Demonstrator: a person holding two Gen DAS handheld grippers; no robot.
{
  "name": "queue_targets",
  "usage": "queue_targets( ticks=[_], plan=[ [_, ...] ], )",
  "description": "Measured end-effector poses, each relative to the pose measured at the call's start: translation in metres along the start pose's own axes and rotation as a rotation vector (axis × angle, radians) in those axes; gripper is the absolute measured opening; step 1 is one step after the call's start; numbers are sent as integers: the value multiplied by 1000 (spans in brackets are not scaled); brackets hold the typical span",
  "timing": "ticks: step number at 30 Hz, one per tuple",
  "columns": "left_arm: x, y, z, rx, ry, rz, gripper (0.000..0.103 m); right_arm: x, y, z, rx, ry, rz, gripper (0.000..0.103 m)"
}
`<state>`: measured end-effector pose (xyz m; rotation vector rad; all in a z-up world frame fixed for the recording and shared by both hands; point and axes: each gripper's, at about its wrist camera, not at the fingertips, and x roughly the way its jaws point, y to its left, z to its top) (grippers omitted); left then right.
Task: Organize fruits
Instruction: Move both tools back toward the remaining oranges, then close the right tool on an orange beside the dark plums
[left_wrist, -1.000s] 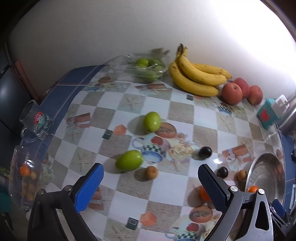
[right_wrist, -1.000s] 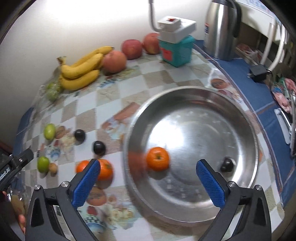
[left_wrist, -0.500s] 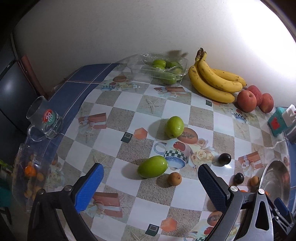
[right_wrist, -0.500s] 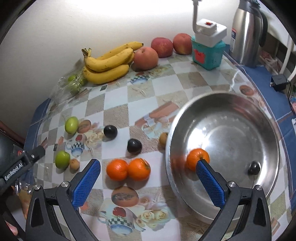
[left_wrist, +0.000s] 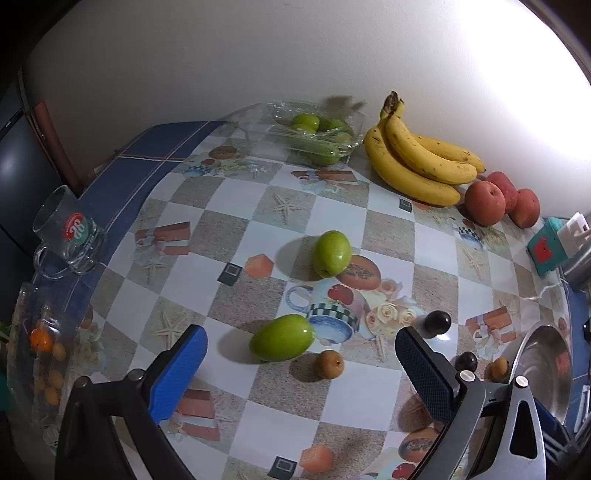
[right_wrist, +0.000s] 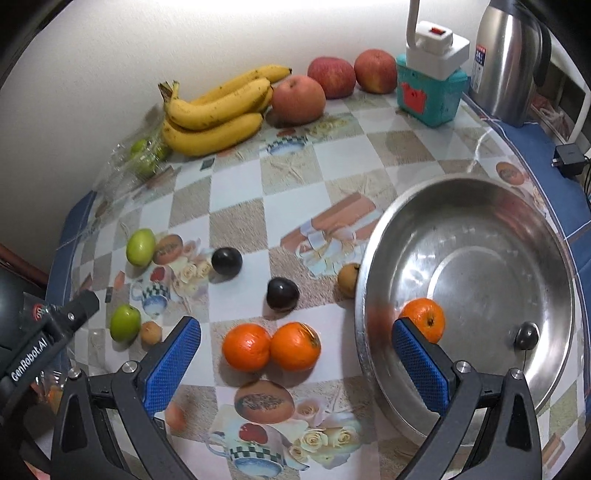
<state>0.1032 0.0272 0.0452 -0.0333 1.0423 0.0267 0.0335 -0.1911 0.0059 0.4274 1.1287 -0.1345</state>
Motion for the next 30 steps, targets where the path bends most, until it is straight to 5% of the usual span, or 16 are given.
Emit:
queue_targets(
  ticks=[7, 13, 25, 30],
  plan=[
    [-2, -15, -2, -3, -6, -54, 103, -5, -6, -3, 6, -24, 4, 102],
    [-4, -31, -5, 14, -34, -89, 103, -5, -7, -2, 11, -23, 33, 81],
    [4, -35, -7, -15, -16, -156, 103, 3, -11, -2, 38, 14, 76, 78],
    [-7, -35, -3, -25, -76, -180, 103, 5, -10, -2, 30, 16, 73, 64]
  ],
)
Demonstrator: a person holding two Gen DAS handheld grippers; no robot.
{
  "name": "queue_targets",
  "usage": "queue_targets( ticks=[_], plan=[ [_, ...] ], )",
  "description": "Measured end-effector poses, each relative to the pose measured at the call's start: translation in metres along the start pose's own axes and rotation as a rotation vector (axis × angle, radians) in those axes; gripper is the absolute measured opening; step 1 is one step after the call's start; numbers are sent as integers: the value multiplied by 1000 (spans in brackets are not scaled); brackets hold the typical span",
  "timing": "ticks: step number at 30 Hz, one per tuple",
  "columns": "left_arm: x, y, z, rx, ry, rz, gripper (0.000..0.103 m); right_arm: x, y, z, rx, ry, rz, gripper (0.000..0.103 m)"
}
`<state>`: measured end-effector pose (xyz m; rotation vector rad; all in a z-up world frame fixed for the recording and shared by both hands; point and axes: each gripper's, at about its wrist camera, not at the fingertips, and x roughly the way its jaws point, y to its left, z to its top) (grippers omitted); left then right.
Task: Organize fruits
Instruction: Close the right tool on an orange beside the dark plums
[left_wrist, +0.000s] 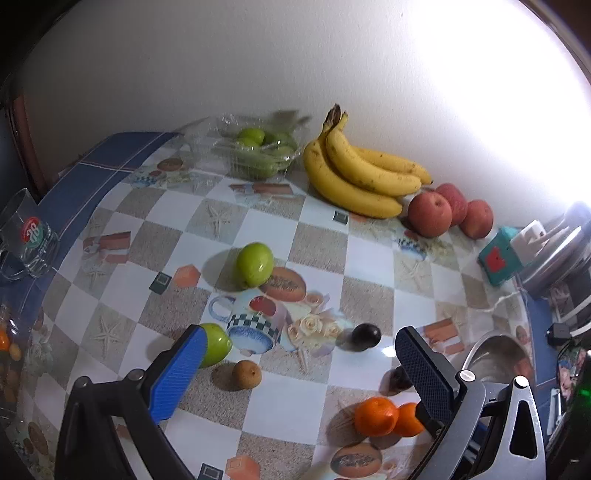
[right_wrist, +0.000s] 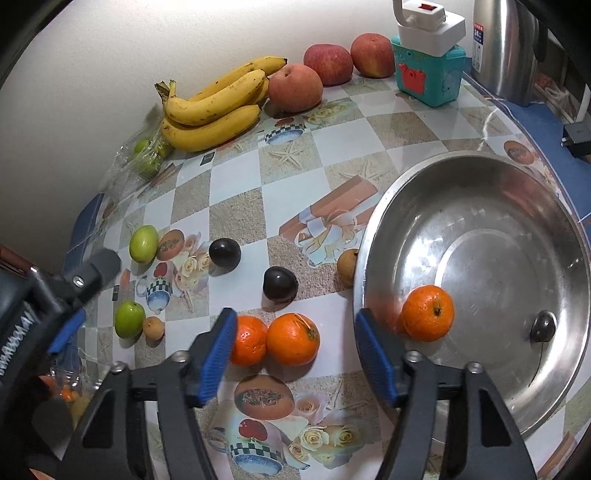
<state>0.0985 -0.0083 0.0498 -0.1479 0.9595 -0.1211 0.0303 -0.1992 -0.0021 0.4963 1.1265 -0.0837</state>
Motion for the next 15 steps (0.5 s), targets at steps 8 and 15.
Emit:
queue_targets(
  ticks=[8, 15],
  plan=[
    [-2, 2, 1, -29, -4, -47, 103, 1, 5, 0, -18, 8, 13, 47],
    [8, -2, -4, -38, 52, -77, 103, 7, 5, -1, -23, 30, 8, 41]
  ],
)
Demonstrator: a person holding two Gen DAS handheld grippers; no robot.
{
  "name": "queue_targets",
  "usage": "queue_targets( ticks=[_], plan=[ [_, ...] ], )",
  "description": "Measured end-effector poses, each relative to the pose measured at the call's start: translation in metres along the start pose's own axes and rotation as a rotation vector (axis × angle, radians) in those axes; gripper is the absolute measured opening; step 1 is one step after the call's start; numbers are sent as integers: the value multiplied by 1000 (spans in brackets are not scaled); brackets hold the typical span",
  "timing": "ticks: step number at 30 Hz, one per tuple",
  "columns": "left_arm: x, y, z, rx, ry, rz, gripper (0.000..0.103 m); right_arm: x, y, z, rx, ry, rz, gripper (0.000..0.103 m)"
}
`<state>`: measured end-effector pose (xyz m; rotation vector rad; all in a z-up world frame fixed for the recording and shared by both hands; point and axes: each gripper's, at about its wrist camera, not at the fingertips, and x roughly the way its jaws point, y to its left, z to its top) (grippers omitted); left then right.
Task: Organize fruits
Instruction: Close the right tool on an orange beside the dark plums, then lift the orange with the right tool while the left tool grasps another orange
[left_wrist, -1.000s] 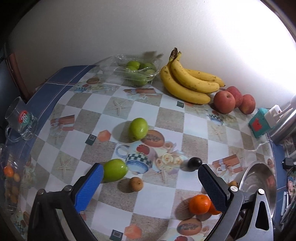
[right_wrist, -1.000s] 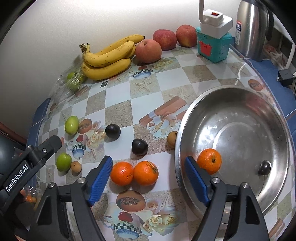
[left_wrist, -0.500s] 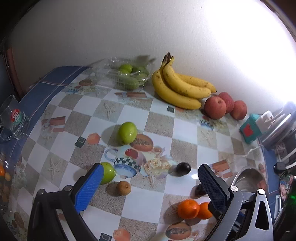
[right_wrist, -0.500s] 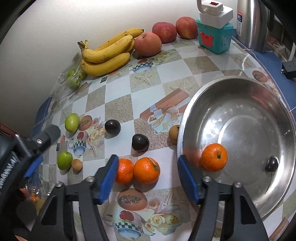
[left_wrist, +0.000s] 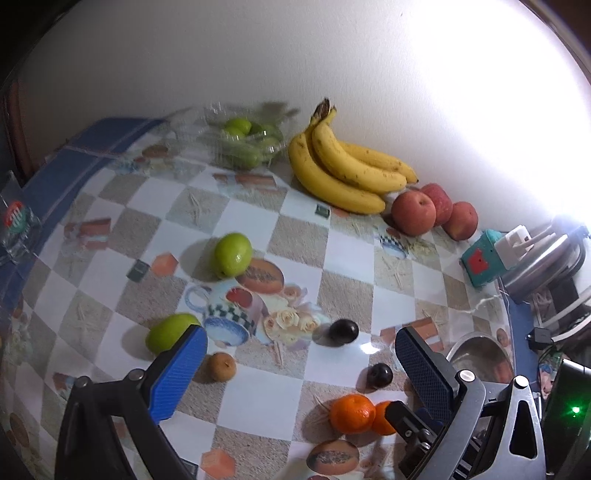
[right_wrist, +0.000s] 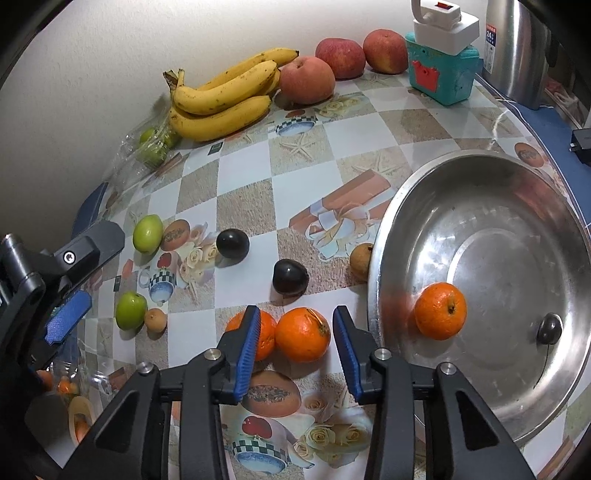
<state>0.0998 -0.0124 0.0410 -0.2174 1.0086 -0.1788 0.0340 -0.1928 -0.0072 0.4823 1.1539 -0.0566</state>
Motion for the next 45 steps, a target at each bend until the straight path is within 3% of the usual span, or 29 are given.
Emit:
queue_targets(
  ticks=[3, 13, 31, 45],
  plan=[
    [10, 1, -4, -9, 52, 2, 102, 5, -3, -1, 14, 14, 5, 35],
    [28, 2, -13, -42, 135, -7, 102, 12, -10, -3, 56, 37, 27, 34],
    [29, 6, -13, -65, 151, -1, 102, 10, -13, -3, 67, 36, 37, 33],
    [28, 7, -13, -73, 149, 7, 102, -30, -15, 5, 90, -61, 82, 33]
  ],
)
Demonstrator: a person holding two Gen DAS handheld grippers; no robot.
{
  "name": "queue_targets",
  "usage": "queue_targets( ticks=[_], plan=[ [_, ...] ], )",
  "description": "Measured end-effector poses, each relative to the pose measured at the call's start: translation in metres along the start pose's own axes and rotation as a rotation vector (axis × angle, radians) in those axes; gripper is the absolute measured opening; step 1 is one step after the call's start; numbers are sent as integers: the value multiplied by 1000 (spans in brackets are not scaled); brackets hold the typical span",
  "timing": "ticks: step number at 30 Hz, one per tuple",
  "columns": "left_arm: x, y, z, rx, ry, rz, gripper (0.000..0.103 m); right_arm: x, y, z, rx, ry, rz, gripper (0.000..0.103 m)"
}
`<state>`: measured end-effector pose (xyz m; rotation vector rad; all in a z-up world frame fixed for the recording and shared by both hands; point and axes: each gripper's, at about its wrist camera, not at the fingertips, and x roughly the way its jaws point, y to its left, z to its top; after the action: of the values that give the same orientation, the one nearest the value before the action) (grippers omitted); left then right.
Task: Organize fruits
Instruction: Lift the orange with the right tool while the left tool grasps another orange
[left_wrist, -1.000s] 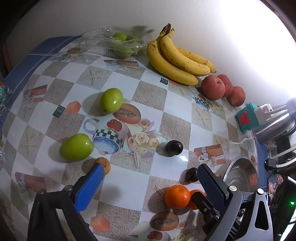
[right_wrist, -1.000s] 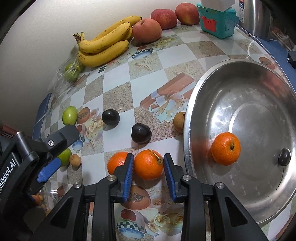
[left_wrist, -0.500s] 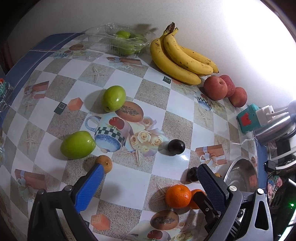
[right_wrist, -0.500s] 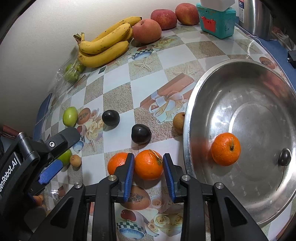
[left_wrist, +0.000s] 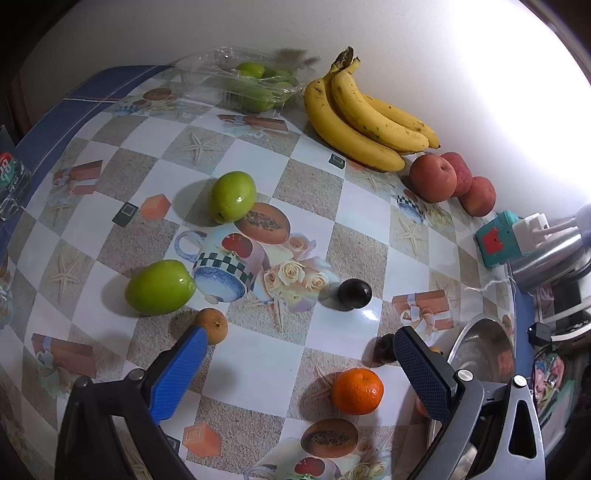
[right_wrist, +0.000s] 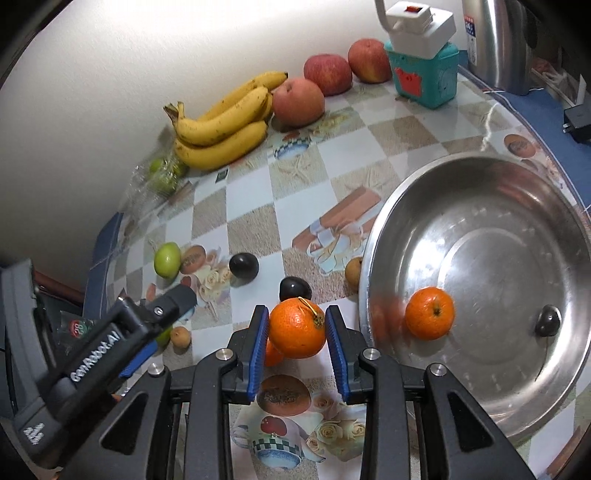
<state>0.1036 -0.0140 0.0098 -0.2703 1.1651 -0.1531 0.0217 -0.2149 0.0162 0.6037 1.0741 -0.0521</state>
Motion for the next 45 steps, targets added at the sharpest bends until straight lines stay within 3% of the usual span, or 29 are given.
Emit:
queue_targets(
  ticks=[17, 19, 21, 30, 41, 43, 45],
  plan=[
    [30, -45, -31, 183, 111, 12, 89, -20, -30, 7, 86, -44, -1, 33],
    [33, -48, -33, 194, 122, 14, 85, -20, -30, 7, 85, -43, -1, 33],
    [36, -49, -35, 196, 134, 11, 72, -20, -30, 7, 85, -43, 0, 33],
    [34, -57, -37, 221, 143, -27, 41, -20, -31, 7, 91, -44, 1, 33],
    [24, -52, -30, 187, 117, -47, 39, -21, -31, 7, 92, -44, 1, 33],
    [19, -50, -26, 173, 100, -58, 28, -21, -31, 7, 92, -44, 2, 33],
    [13, -49, -23, 166, 80, -67, 27, -21, -31, 7, 92, -45, 1, 33]
  ],
)
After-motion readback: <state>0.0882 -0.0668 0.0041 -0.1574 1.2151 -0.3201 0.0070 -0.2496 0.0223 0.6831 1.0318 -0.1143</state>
